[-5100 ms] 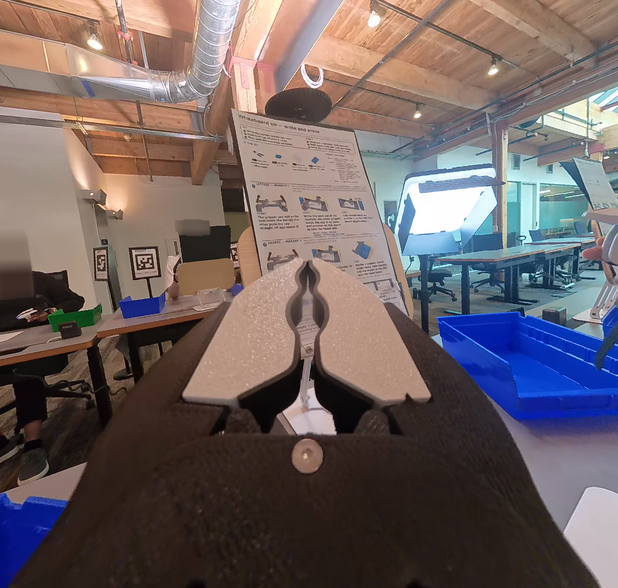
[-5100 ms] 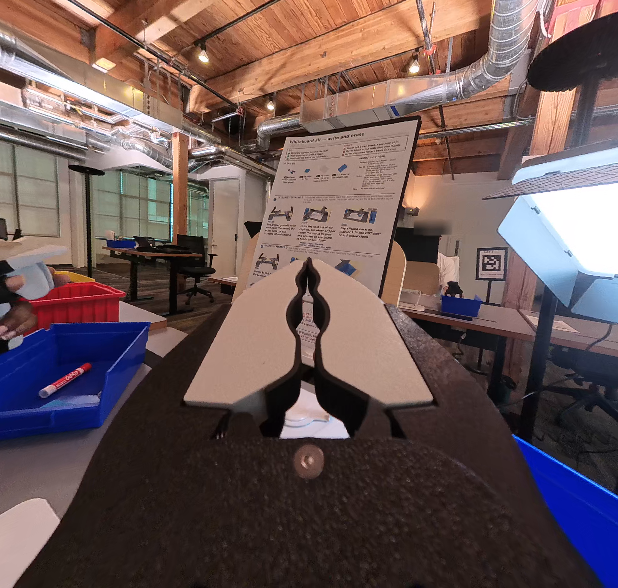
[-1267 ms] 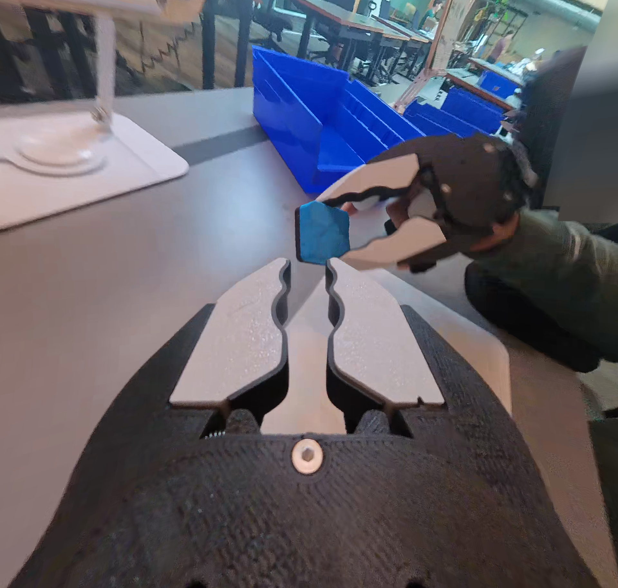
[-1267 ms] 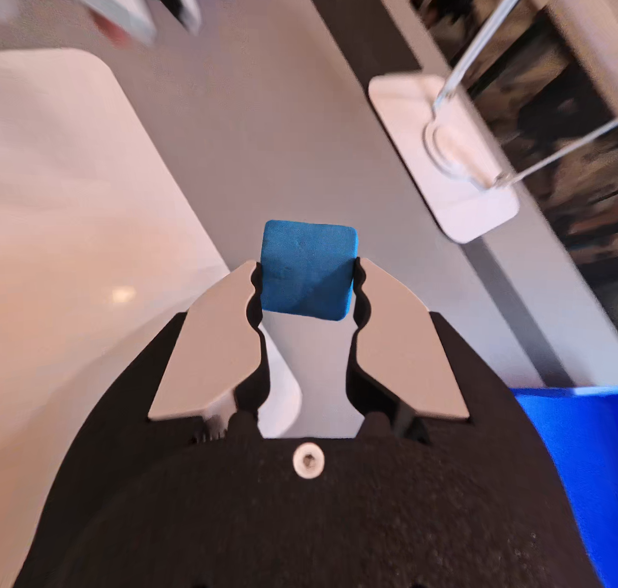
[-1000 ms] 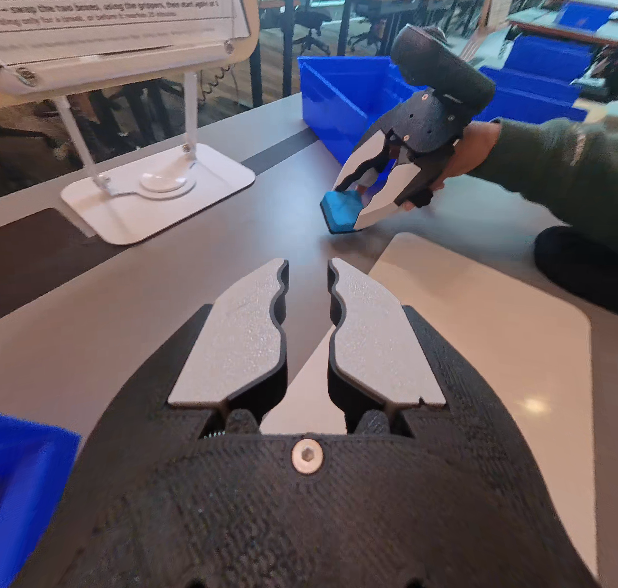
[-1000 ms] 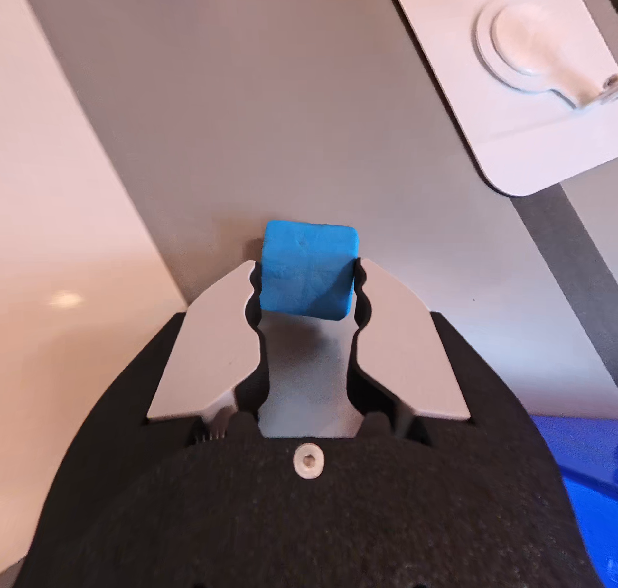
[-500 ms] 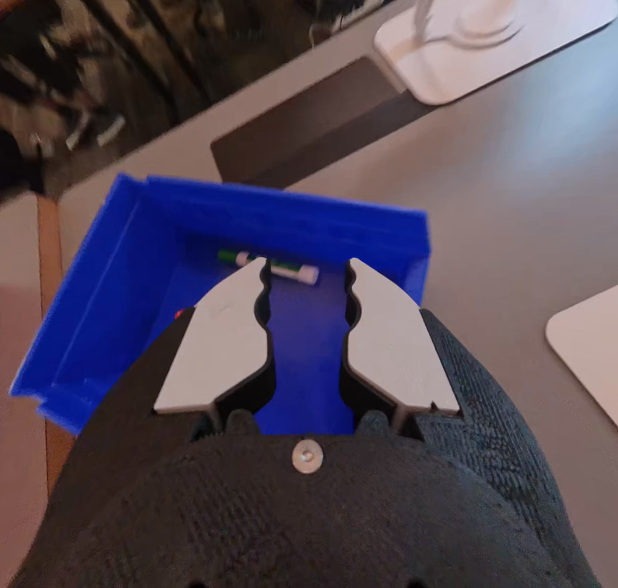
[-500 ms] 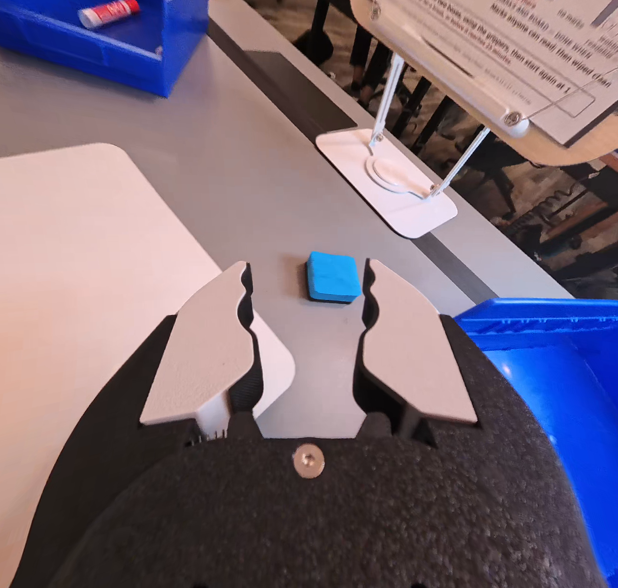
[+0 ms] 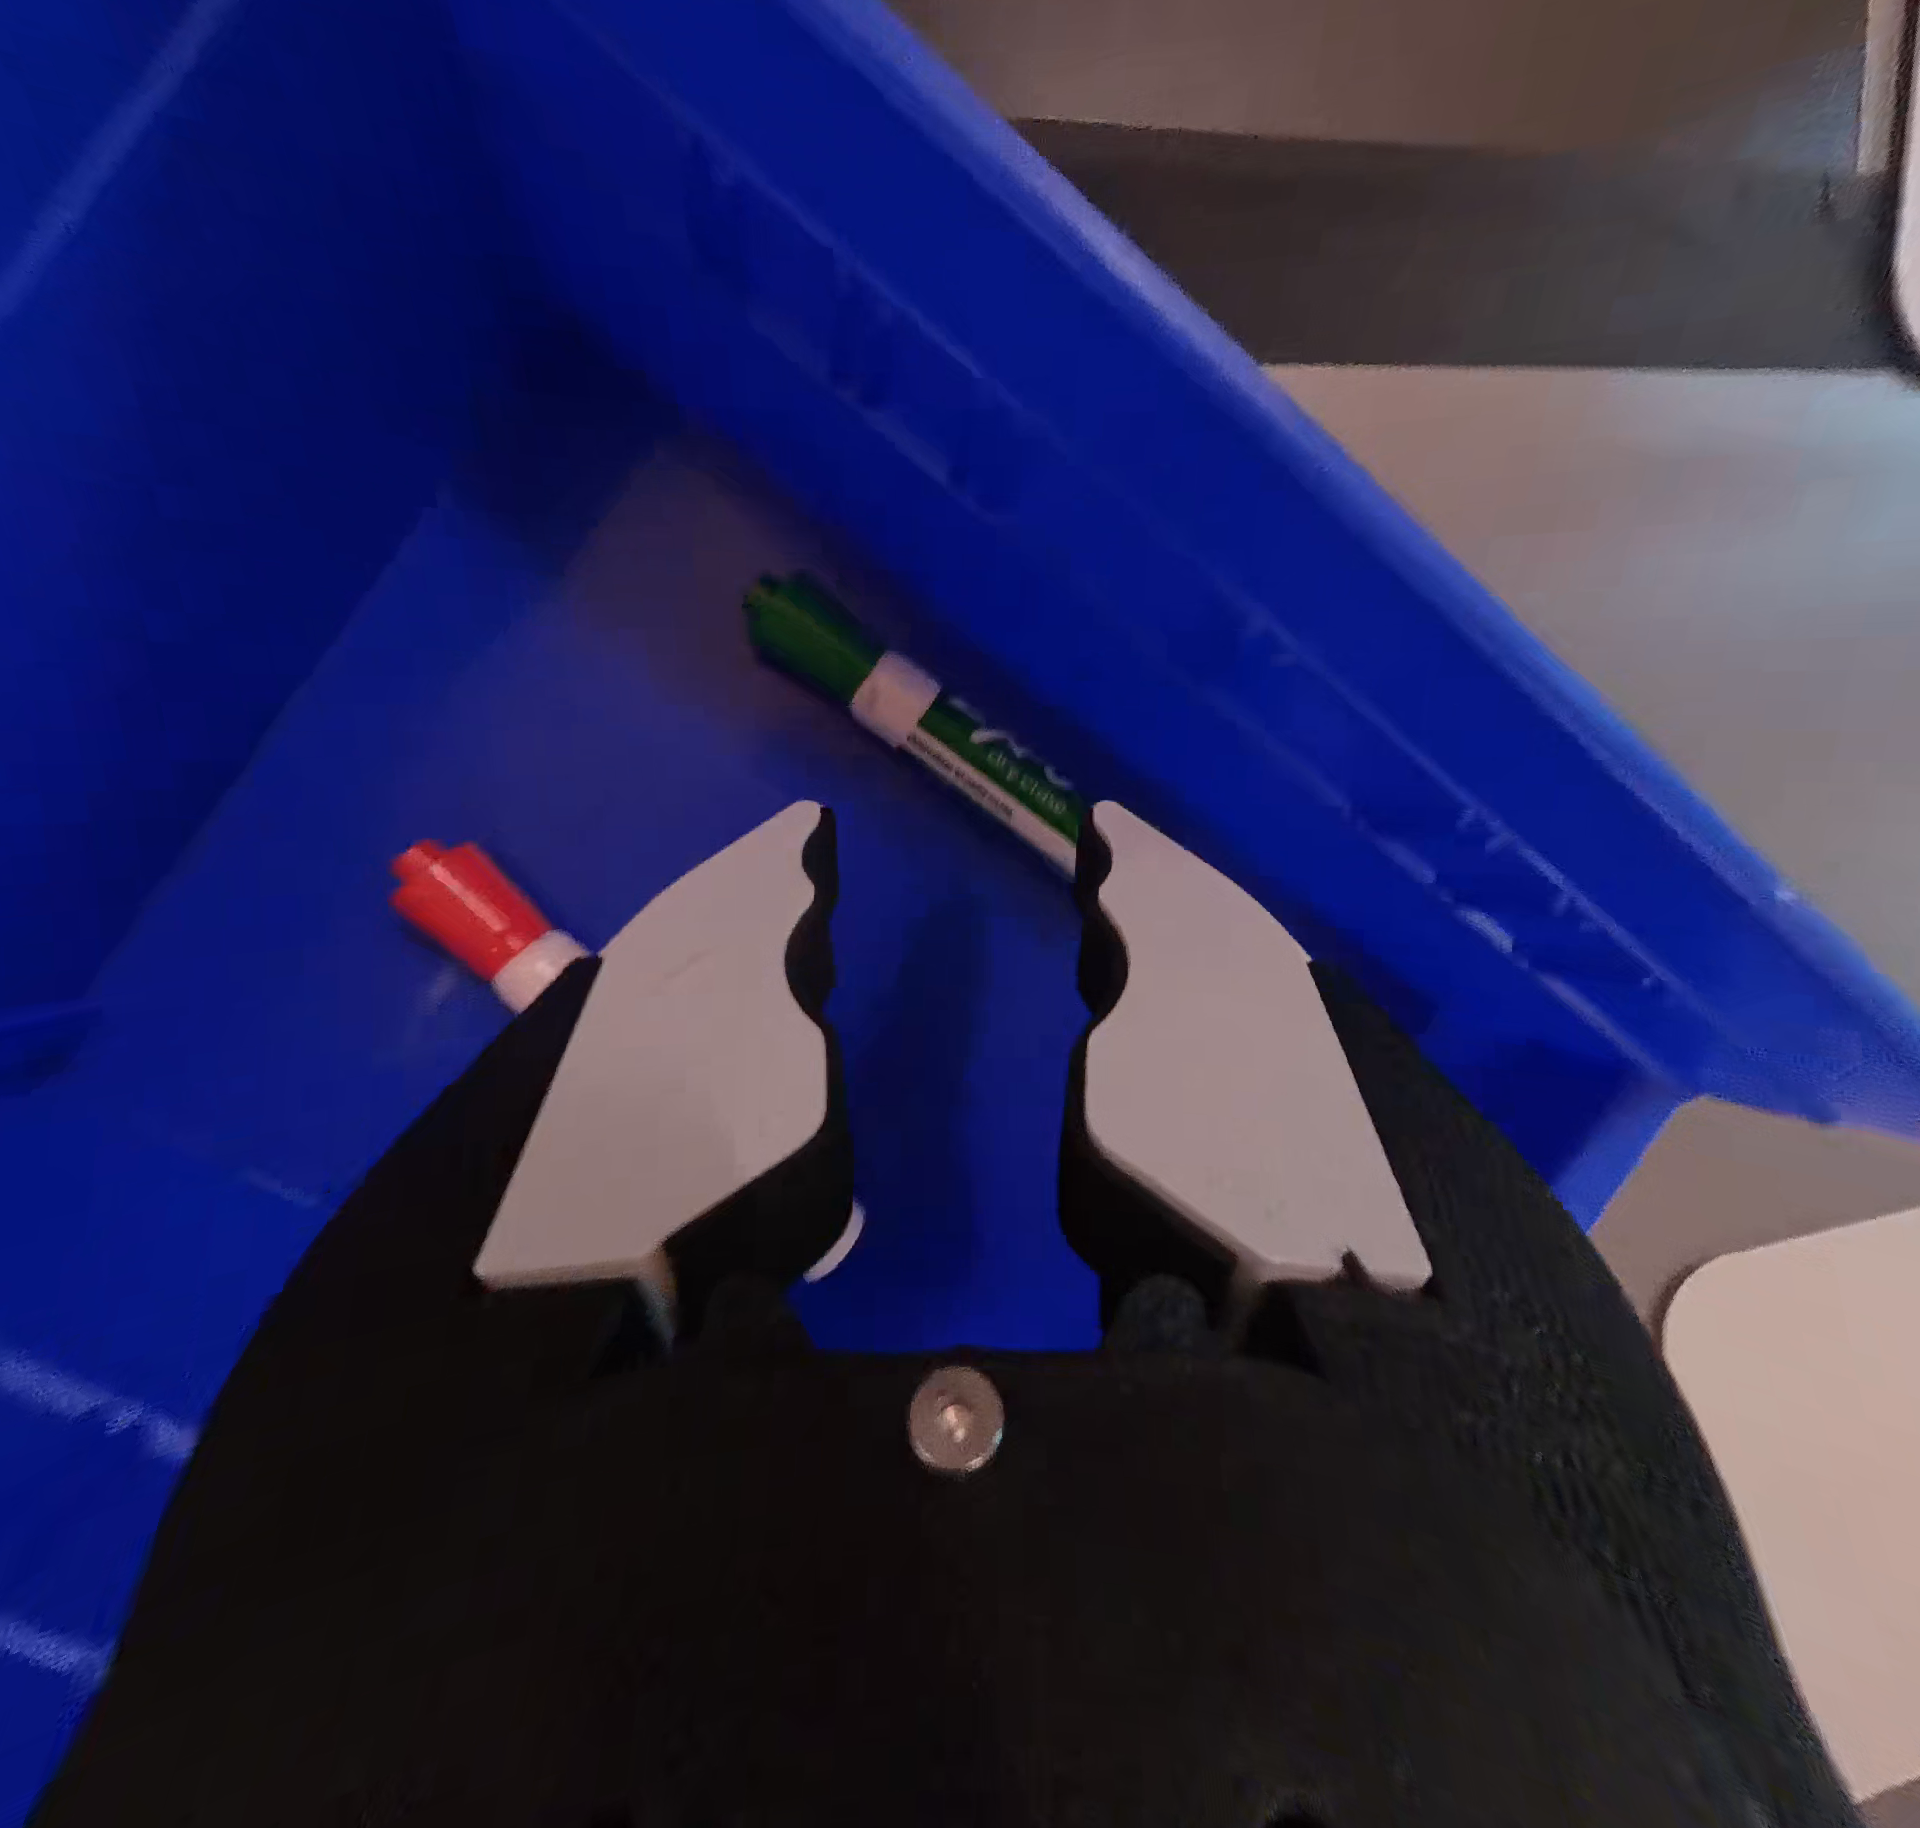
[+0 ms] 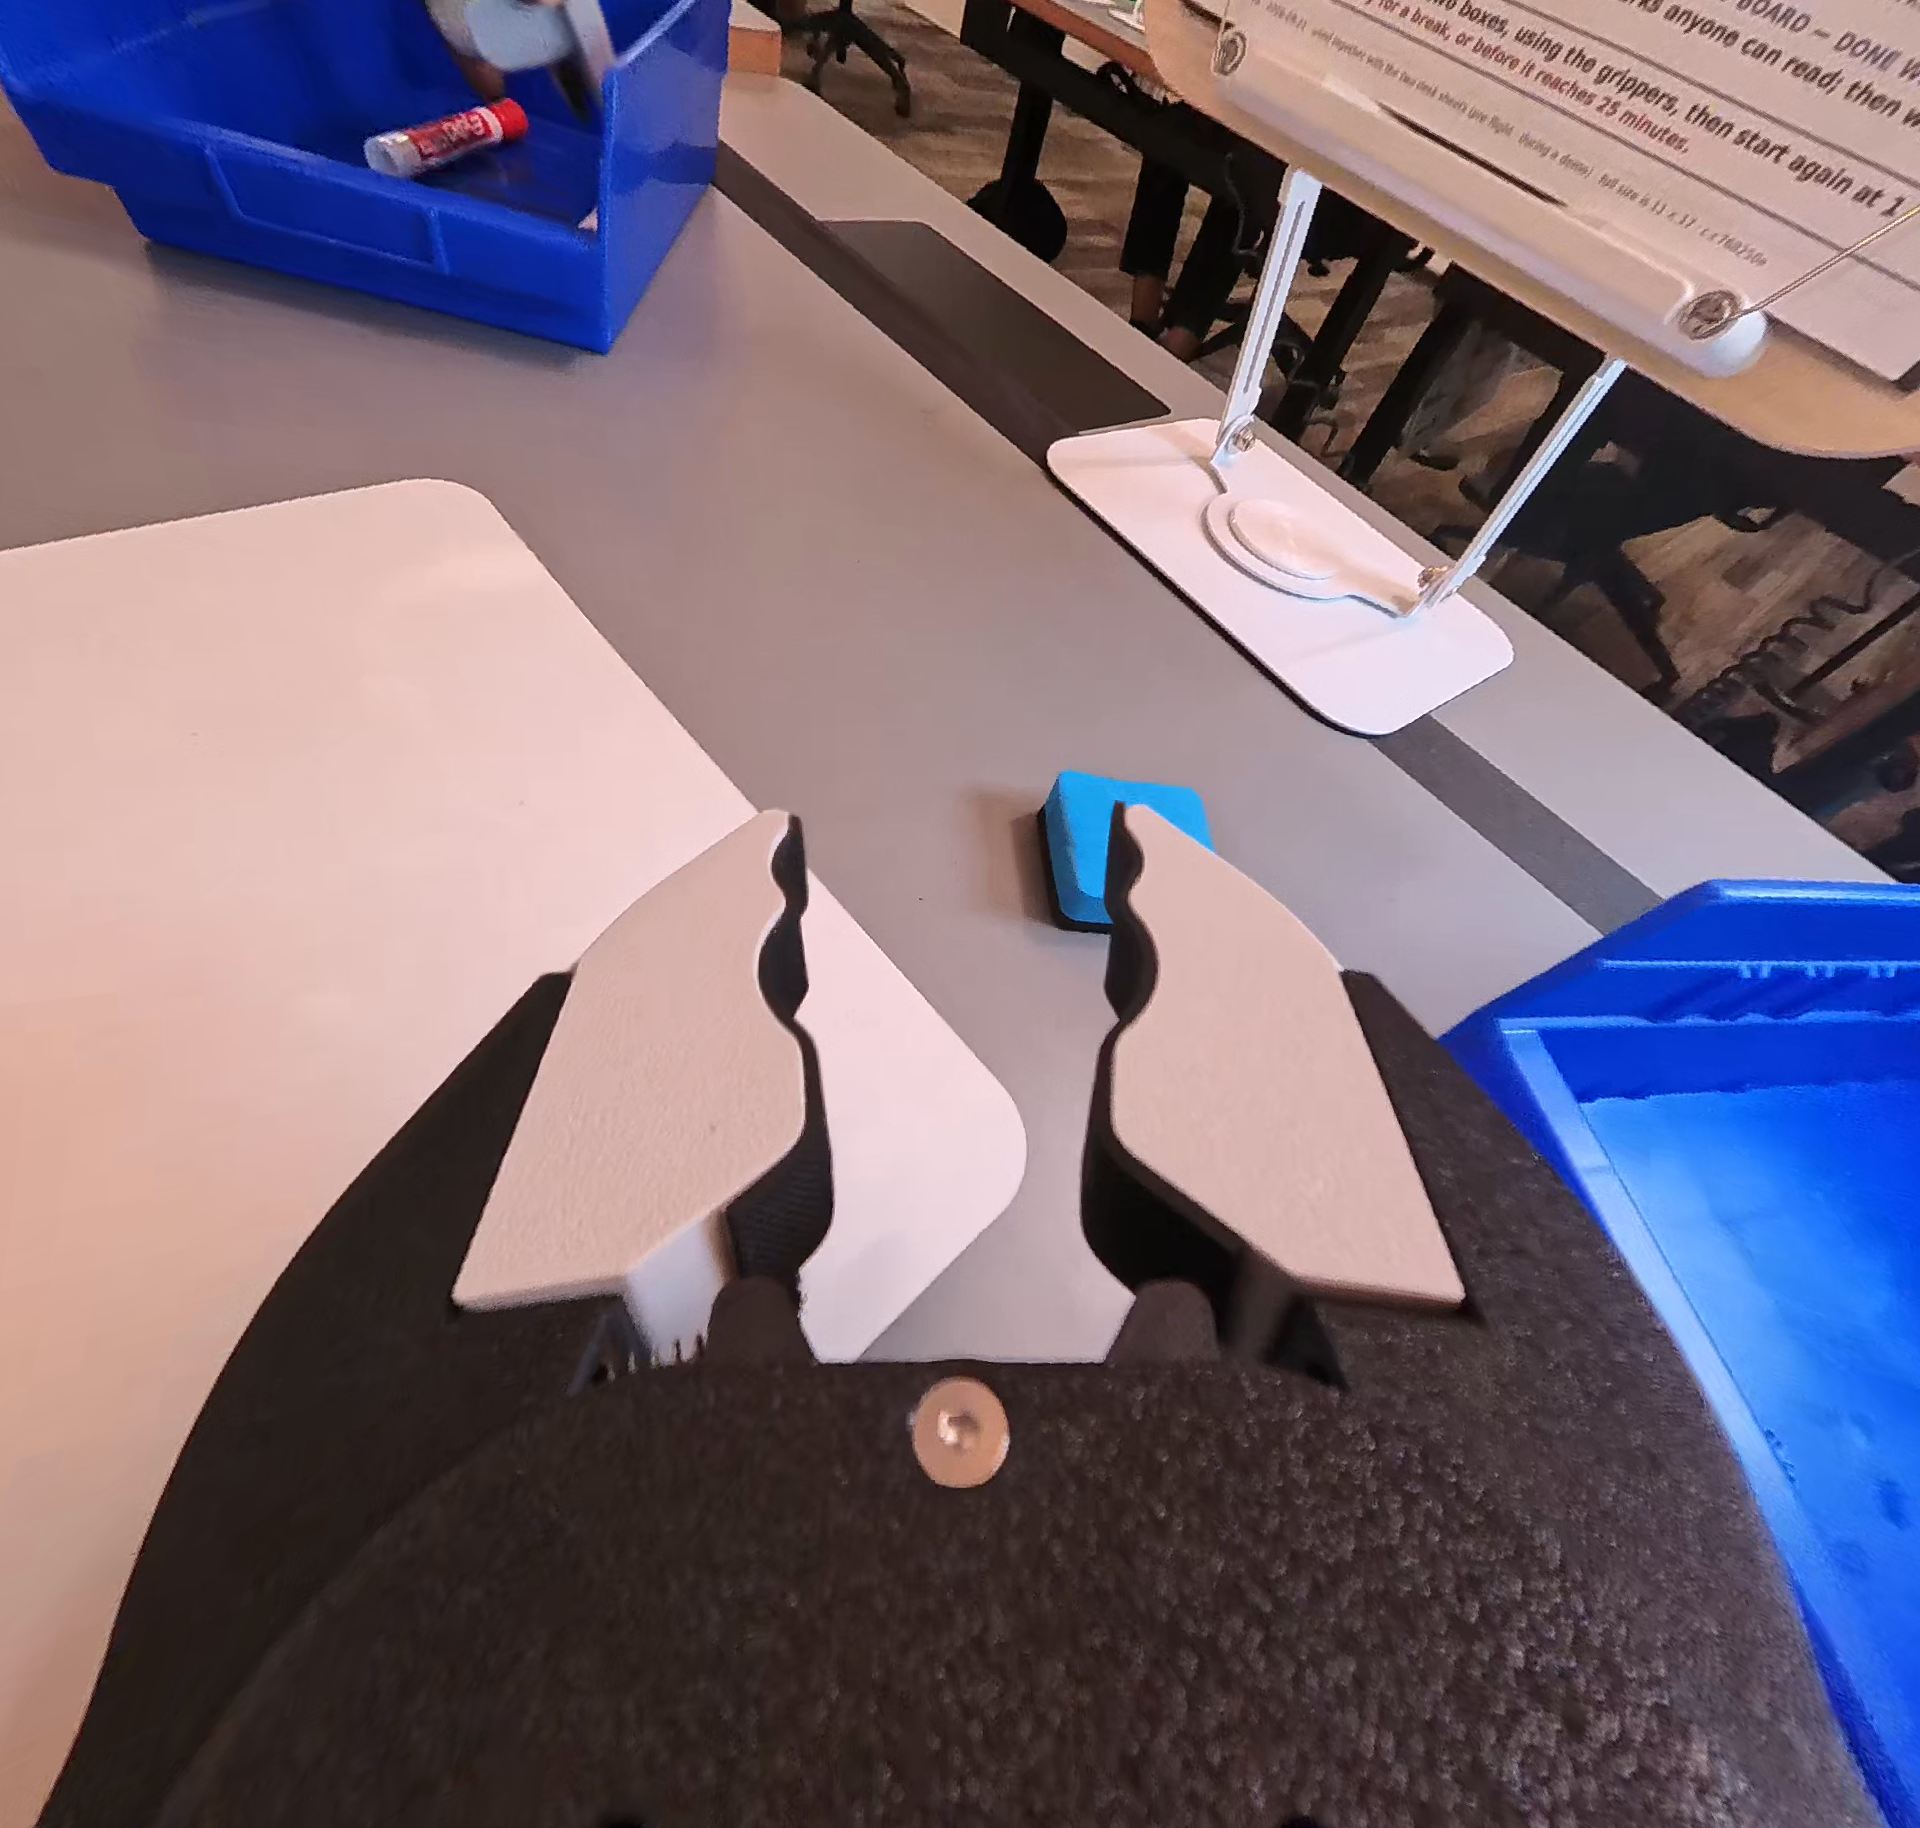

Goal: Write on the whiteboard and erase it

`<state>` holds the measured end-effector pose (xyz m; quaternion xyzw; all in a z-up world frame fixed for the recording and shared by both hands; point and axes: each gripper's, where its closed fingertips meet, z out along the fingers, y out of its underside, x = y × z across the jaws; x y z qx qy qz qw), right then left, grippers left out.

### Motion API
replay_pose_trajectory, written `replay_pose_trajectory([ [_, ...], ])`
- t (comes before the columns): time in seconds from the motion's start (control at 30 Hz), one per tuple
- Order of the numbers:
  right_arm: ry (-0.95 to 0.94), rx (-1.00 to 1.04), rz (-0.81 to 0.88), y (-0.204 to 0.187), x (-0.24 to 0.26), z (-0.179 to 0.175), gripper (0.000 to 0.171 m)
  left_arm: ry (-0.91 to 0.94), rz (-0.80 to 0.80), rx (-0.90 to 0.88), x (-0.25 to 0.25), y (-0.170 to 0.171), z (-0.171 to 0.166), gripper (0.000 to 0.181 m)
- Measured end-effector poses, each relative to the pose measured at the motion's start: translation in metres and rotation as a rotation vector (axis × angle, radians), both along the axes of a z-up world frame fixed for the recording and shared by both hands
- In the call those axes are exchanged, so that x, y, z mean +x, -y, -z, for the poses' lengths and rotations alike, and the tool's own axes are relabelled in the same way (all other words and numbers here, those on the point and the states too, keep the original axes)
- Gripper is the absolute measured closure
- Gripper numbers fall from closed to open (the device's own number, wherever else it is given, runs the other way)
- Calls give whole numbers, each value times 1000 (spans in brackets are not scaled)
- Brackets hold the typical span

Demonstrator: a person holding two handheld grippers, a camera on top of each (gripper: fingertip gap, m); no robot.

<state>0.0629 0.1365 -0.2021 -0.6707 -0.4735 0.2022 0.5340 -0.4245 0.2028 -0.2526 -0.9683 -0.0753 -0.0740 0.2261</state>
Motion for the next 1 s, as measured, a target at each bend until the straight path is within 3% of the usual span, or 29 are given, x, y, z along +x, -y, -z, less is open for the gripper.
replay_pose_trajectory([
  [0.13,20,13,-4,3,1,4,117,71,-80,-22,8,-14,24,143],
  [0.3,8,31,-3,5,3,0,120,-105,-38,-71,1,-8,34,158],
  [0.37,-6,45,0,5,4,-4,121,-188,-25,-4,-10,-8,16,161],
  [0.47,-34,62,2,7,4,-10,123,-162,-3,269,-4,-10,-44,161],
  [0.57,-83,75,6,7,-3,-19,123,-20,117,636,55,2,-127,162],
  [0.63,-130,83,-3,12,-15,-31,122,173,277,888,127,27,-179,162],
  [0.7,-168,107,-30,24,-33,-45,122,386,389,1057,197,58,-210,162],
  [0.87,-226,177,-135,71,-89,-78,120,846,549,1195,339,121,-216,163],
  [1.0,-239,203,-133,87,-112,-90,121,995,575,1186,389,139,-197,162],
])
